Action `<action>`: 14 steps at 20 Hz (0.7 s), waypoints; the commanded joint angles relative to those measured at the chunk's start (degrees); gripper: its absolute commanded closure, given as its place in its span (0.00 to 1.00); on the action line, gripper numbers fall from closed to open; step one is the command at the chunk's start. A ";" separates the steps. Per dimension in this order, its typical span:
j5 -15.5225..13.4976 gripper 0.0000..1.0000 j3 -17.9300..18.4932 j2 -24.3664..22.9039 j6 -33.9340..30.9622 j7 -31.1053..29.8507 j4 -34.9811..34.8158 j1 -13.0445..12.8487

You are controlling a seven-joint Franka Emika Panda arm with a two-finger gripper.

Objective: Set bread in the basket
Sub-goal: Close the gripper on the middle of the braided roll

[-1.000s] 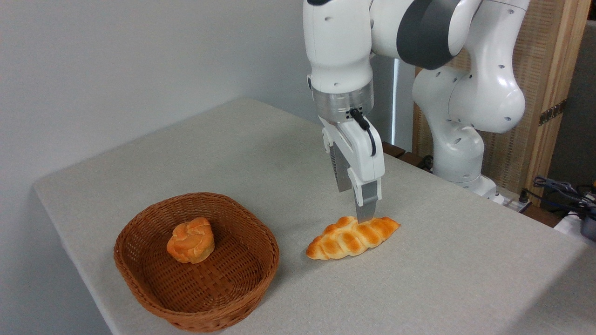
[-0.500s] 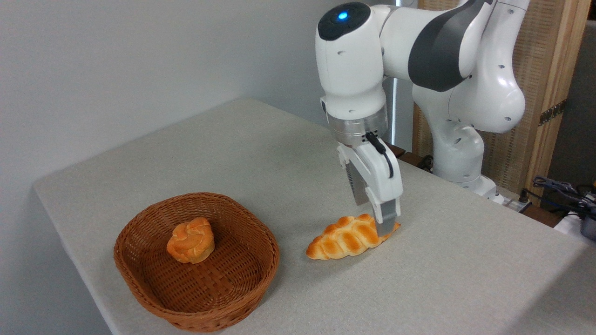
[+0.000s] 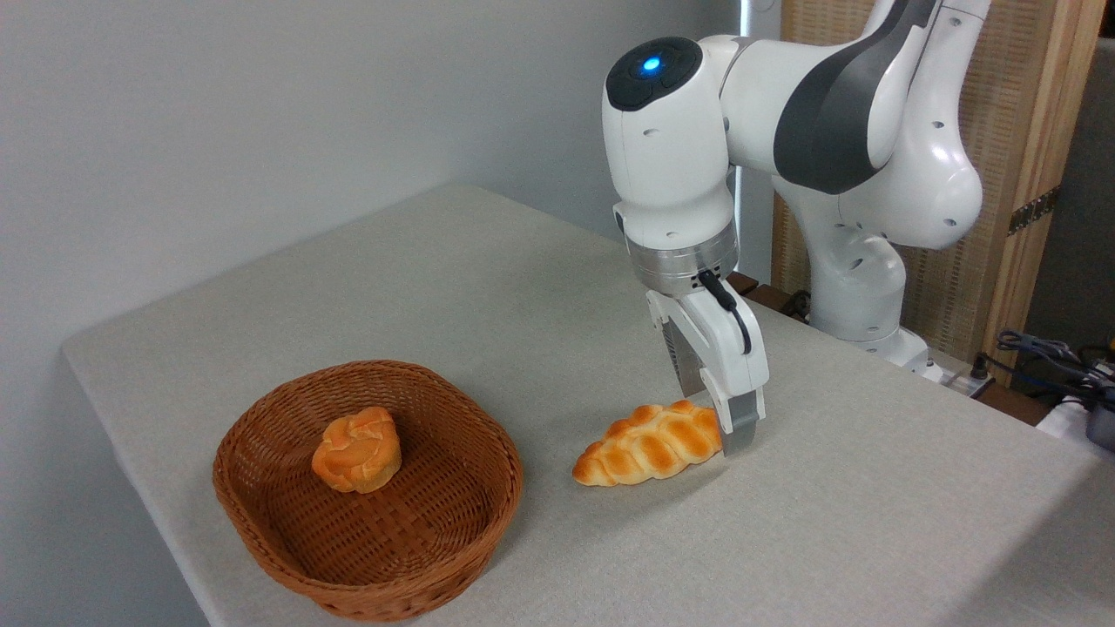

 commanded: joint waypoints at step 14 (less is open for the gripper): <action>0.87 0.00 0.62 2.16 7.64 0.80 -1.71 -2.81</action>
